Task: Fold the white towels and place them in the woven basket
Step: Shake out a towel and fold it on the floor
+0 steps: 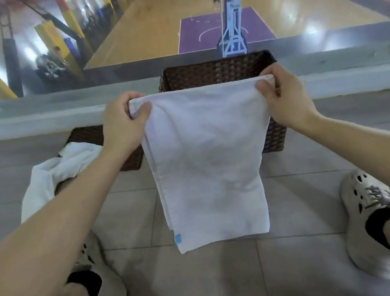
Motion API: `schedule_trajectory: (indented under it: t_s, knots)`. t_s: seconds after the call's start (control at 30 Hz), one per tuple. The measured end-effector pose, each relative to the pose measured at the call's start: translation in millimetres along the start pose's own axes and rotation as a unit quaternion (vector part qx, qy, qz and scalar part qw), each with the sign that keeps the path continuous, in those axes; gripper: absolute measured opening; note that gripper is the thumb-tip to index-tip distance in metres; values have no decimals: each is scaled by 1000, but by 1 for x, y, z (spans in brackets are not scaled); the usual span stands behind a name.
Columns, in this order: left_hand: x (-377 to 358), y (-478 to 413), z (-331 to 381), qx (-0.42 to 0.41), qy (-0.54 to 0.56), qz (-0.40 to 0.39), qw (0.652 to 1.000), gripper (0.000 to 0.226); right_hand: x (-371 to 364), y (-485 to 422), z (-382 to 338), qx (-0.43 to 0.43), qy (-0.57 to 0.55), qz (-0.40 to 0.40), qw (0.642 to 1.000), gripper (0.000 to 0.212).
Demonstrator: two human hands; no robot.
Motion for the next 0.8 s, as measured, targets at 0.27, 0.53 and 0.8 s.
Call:
schedule_trajectory:
  t_s: [0.27, 0.53, 0.8]
  knots:
    - [65, -30, 81, -57, 5, 35, 998, 10, 63, -20, -67, 72, -36, 74, 994, 19]
    - [98, -7, 106, -44, 12, 1, 999, 15, 86, 16, -86, 93, -44, 91, 991, 20]
    - [104, -39, 112, -27, 43, 15, 999, 23, 82, -34, -84, 13, -15, 21, 1000, 16]
Point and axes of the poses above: each hand's wrist, its own y-axis away from the middle knuckle, its own x-axis out of the back of the hand, z = x × y, the point moved 5 cm from there along -y, towards the middle knuckle, and after that the axes turned 1 degree about -y, right-handed, at the moved point
